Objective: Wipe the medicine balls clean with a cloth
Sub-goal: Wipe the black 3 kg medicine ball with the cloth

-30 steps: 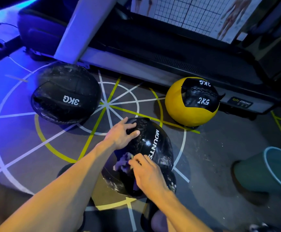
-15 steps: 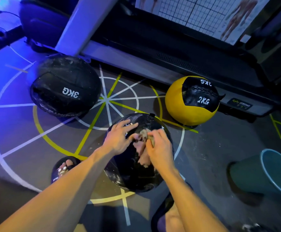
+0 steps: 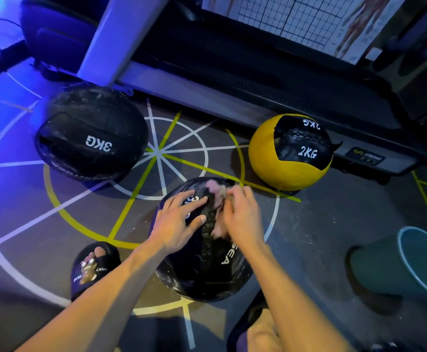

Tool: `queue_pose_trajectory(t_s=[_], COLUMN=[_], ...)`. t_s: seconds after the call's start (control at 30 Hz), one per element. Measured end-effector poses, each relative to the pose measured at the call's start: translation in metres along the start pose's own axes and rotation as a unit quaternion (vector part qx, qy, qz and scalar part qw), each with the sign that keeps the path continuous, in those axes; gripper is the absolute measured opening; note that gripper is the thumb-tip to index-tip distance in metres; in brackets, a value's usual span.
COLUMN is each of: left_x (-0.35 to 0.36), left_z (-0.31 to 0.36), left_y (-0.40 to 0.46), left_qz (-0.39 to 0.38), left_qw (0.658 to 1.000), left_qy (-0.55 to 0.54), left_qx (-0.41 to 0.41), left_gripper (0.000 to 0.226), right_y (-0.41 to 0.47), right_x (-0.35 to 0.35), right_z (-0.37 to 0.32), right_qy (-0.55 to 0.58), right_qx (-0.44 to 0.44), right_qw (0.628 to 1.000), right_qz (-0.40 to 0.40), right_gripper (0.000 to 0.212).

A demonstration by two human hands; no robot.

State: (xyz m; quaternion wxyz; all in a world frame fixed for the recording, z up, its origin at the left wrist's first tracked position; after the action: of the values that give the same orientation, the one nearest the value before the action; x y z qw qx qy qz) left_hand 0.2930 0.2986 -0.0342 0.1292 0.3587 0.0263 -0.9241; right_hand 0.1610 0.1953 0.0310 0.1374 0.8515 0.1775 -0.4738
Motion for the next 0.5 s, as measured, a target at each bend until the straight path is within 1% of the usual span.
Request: queue_pose_trajectory(t_s=[0.1, 0.13, 0.2, 0.23, 0.27, 0.3, 0.37, 0.4, 0.43, 0.5], left_x=[-0.001, -0.001, -0.003, -0.003, -0.003, -0.003, -0.002, -0.001, 0.000, 0.001], left_z=[0.000, -0.001, -0.001, -0.002, -0.002, -0.002, -0.001, 0.000, 0.002, 0.006], left_y=[-0.006, -0.008, -0.009, -0.009, -0.009, -0.010, -0.012, -0.013, -0.014, -0.016], left_qz=[-0.004, -0.005, -0.005, -0.004, -0.003, -0.003, -0.003, -0.001, 0.000, 0.002], left_qw=[1.000, 1.000, 1.000, 1.000, 1.000, 1.000, 1.000, 1.000, 1.000, 1.000], left_qy=[-0.008, -0.010, -0.013, -0.015, -0.015, -0.015, -0.010, -0.007, -0.005, -0.002], left_qx=[-0.002, -0.002, -0.005, -0.006, -0.005, -0.004, -0.003, -0.001, 0.001, 0.005], left_gripper=[0.049, 0.048, 0.048, 0.048, 0.048, 0.048, 0.048, 0.048, 0.048, 0.048], right_y=[0.026, 0.027, 0.022, 0.018, 0.014, 0.009, -0.012, -0.022, -0.027, -0.025], right_x=[-0.003, -0.004, -0.020, -0.030, -0.038, -0.038, -0.017, -0.005, 0.002, -0.004], right_z=[0.029, 0.039, 0.057, 0.062, 0.059, 0.049, 0.015, 0.004, 0.002, 0.008], right_qy=[0.018, 0.039, 0.125, 0.155, 0.156, 0.140, 0.069, 0.028, 0.008, 0.037], right_qx=[0.119, 0.149, 0.211, 0.217, 0.194, 0.147, 0.011, -0.044, -0.064, -0.019], right_qw=[0.992, 0.987, 0.966, 0.958, 0.962, 0.975, 0.998, 0.998, 0.997, 0.999], right_qz=[0.026, 0.035, 0.080, 0.106, 0.115, 0.094, -0.010, -0.045, -0.049, 0.000], right_gripper=[0.005, 0.004, 0.005, 0.006, 0.009, 0.013, 0.024, 0.030, 0.033, 0.027])
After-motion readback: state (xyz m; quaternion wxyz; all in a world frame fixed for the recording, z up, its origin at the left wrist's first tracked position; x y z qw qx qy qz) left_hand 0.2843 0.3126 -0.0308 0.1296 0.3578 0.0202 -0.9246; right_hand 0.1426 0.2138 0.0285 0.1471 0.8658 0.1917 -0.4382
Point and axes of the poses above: each hand's wrist, its own y-axis towards the middle knuckle, its own x-axis out of the palm, z = x × y, the point moved 9 cm from there along y, towards the middle knuckle, and after that the axes turned 9 degrees about x, right-handed, at the moved point
